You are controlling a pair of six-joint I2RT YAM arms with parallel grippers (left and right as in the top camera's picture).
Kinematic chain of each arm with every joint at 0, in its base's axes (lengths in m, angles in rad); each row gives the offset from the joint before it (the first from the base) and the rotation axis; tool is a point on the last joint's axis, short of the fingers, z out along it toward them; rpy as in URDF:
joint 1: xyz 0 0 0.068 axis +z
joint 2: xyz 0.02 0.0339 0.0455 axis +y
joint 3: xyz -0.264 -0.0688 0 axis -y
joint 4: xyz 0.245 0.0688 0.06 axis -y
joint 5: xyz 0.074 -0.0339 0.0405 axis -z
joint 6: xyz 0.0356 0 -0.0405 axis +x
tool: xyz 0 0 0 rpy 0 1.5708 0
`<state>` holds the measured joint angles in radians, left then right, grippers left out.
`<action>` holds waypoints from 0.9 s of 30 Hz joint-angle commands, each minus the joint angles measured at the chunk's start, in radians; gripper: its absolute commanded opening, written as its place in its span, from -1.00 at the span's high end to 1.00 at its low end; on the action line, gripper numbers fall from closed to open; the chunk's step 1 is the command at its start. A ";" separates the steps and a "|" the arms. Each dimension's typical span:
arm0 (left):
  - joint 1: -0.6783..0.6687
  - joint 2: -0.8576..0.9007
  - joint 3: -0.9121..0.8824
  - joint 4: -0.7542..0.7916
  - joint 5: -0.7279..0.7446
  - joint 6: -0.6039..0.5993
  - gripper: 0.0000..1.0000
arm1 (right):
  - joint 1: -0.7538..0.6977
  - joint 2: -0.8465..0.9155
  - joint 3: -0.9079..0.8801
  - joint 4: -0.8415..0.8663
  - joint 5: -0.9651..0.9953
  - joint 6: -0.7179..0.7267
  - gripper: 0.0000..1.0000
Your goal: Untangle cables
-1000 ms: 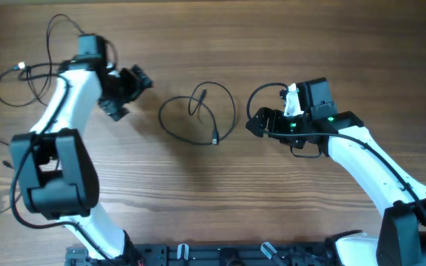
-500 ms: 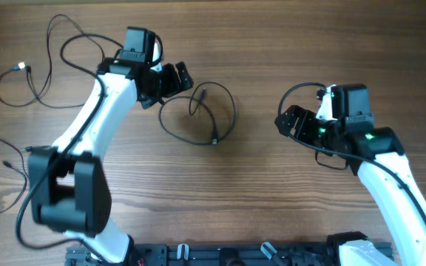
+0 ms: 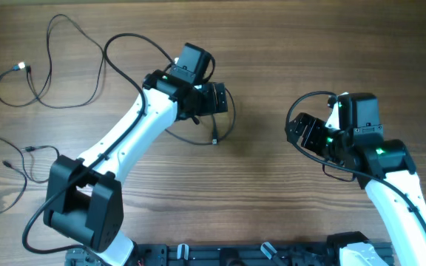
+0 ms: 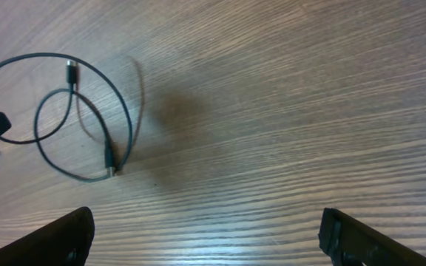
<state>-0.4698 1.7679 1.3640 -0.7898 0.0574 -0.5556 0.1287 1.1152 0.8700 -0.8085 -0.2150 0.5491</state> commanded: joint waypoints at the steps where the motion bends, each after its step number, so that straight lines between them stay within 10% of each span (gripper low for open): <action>1: 0.000 0.025 -0.010 -0.014 -0.178 -0.118 -0.93 | 0.001 -0.012 -0.008 -0.013 0.029 0.001 -1.00; 4: 0.000 0.055 -0.010 0.002 -0.190 -0.119 -0.06 | 0.001 -0.012 -0.008 -0.016 0.029 0.000 -0.99; 10: 0.003 0.121 -0.010 0.039 -0.191 -0.138 -0.15 | 0.001 -0.012 -0.008 -0.016 0.029 0.000 -0.99; 14: 0.027 0.136 -0.010 -0.020 -0.265 -0.294 0.92 | 0.001 -0.012 -0.008 -0.027 0.029 -0.002 -0.99; 19: 0.080 0.136 -0.010 -0.265 -0.256 -0.641 0.91 | 0.001 -0.012 -0.008 -0.028 0.029 -0.026 -0.99; 22: 0.090 0.136 -0.010 -0.327 -0.196 -0.732 0.60 | 0.001 -0.012 -0.008 -0.027 0.029 -0.026 -1.00; 24: 0.087 0.136 -0.019 -0.321 -0.158 -0.736 -0.01 | 0.001 -0.012 -0.008 -0.028 0.029 -0.026 -0.99; 27: 0.087 0.136 -0.063 -0.300 -0.142 -0.737 -0.08 | 0.001 -0.012 -0.008 -0.035 0.029 -0.027 -1.00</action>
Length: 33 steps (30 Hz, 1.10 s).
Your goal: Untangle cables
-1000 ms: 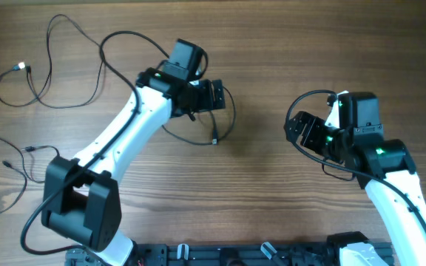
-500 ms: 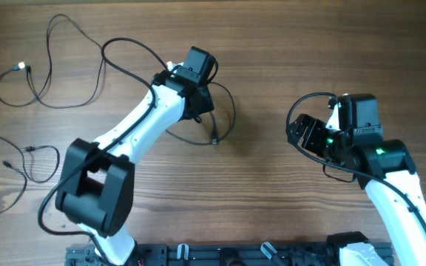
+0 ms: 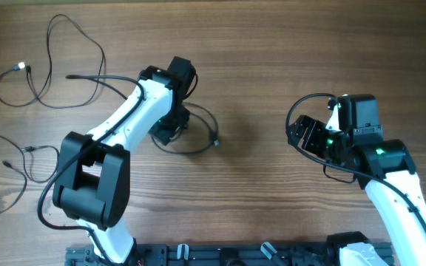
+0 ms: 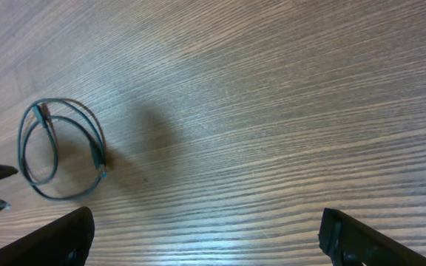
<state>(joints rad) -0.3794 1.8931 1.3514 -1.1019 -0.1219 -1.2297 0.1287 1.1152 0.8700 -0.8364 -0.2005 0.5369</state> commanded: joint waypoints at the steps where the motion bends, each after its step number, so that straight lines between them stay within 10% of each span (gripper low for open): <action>1: -0.004 0.011 -0.079 0.026 0.053 -0.071 -0.10 | 0.001 -0.012 -0.008 -0.013 0.018 -0.014 -0.99; 9: -0.002 0.011 -0.213 0.087 0.012 -0.079 -1.00 | 0.001 -0.012 -0.008 -0.031 0.029 -0.044 -0.99; 29: 0.116 -0.079 -0.260 0.325 0.155 0.310 -1.00 | 0.001 -0.004 -0.008 -0.018 0.029 -0.052 -0.99; 33: 0.159 -0.079 -0.305 0.325 0.092 0.290 -0.75 | 0.001 -0.004 -0.008 -0.021 0.029 -0.051 -0.99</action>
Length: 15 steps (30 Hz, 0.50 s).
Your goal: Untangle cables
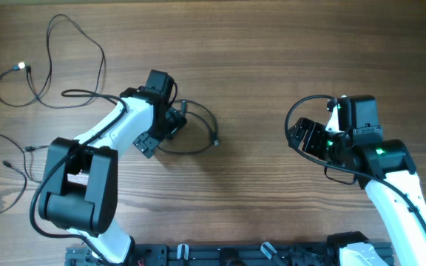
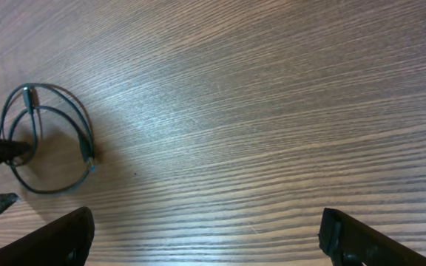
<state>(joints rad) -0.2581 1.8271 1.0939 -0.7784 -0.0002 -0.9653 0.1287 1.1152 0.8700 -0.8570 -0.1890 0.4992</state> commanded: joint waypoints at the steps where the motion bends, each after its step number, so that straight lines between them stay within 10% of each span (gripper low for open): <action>1: 0.044 -0.013 -0.061 0.001 -0.052 0.013 -0.71 | 0.001 -0.004 -0.008 0.000 0.018 -0.014 -1.00; 3: 0.068 -0.013 -0.123 0.023 -0.068 0.008 -0.39 | 0.001 -0.004 -0.008 -0.001 0.018 -0.013 -1.00; 7: 0.068 -0.013 -0.216 0.113 -0.060 0.008 0.85 | 0.001 0.000 -0.008 0.004 0.018 -0.010 -0.99; 15: 0.086 -0.055 -0.190 0.180 -0.019 0.048 0.92 | 0.001 0.008 -0.008 -0.002 0.017 -0.002 -1.00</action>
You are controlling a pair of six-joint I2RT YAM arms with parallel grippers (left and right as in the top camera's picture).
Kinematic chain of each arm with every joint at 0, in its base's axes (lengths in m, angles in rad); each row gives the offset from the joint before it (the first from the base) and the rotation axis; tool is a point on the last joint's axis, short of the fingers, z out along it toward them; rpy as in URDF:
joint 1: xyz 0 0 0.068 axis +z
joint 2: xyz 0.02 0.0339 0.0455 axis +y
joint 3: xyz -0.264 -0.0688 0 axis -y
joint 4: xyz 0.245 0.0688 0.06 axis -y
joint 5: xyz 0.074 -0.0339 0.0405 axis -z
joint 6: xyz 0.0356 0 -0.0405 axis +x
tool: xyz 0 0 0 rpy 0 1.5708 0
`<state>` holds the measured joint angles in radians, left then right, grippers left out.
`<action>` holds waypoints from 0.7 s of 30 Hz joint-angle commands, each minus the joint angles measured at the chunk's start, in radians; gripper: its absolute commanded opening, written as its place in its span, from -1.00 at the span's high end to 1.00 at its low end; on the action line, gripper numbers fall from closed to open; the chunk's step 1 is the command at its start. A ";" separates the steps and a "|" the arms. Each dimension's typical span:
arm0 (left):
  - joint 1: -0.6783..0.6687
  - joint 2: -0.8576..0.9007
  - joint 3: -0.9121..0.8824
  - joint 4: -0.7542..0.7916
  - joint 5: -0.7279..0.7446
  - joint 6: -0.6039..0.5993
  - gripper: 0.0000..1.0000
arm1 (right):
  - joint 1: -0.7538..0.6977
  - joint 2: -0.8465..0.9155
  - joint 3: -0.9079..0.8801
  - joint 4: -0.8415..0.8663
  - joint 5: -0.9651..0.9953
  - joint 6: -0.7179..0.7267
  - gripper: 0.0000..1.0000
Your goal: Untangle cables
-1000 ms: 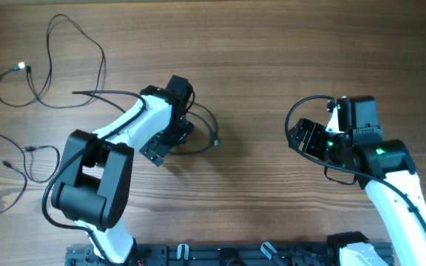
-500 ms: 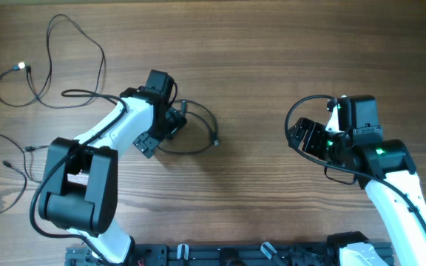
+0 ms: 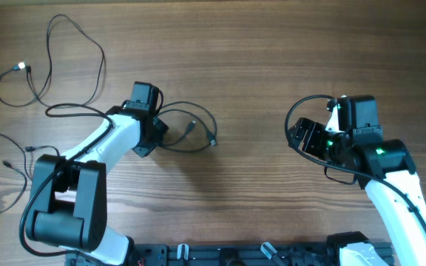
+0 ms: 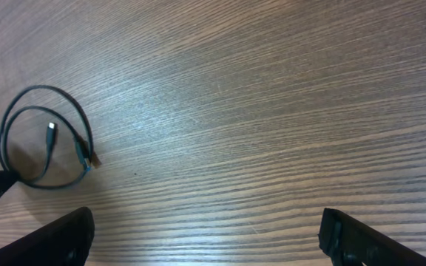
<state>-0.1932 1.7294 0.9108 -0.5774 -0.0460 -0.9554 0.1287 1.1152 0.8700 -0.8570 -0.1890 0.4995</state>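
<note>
A thin dark cable (image 3: 191, 131) lies coiled in a small loop on the wooden table, its plug ends at the loop's right side and inside it; the right wrist view has the cable loop (image 4: 44, 148) at far left. My left gripper (image 3: 154, 131) sits at the loop's left edge; only one dark fingertip shows, just below-left of the coil, and its jaw gap is hidden. My right gripper (image 3: 299, 137) (image 4: 209, 242) hovers wide open over bare wood far to the right, holding nothing.
A long black cable (image 3: 50, 63) sprawls at the table's far left corner. Another thin cable (image 3: 17, 162) lies along the left edge. The right arm's own cable (image 3: 313, 100) arcs above its wrist.
My left gripper has shifted left, from inside the coil's left part to its left edge. The coil now lies flatter with one plug inside it. The right arm has not moved.
At first my left gripper was over the coil's upper part near mid-table. Then it stood at the coil's left, the loops bunched tighter. Later its open fingers straddled the coil's left rim. Now it is farther left, the coil flat on the wood.
</note>
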 commanded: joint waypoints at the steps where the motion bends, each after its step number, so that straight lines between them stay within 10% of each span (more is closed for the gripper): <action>1: 0.034 0.012 0.033 -0.048 0.023 0.056 0.92 | 0.001 0.008 -0.008 -0.003 0.017 -0.002 -0.99; 21: 0.434 -0.242 0.141 -0.243 -0.135 -0.011 0.92 | 0.001 0.009 -0.008 -0.006 0.017 -0.002 -1.00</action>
<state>0.1860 1.4712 1.1030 -0.8181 -0.1101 -0.9031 0.1287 1.1164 0.8700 -0.8577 -0.1890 0.4995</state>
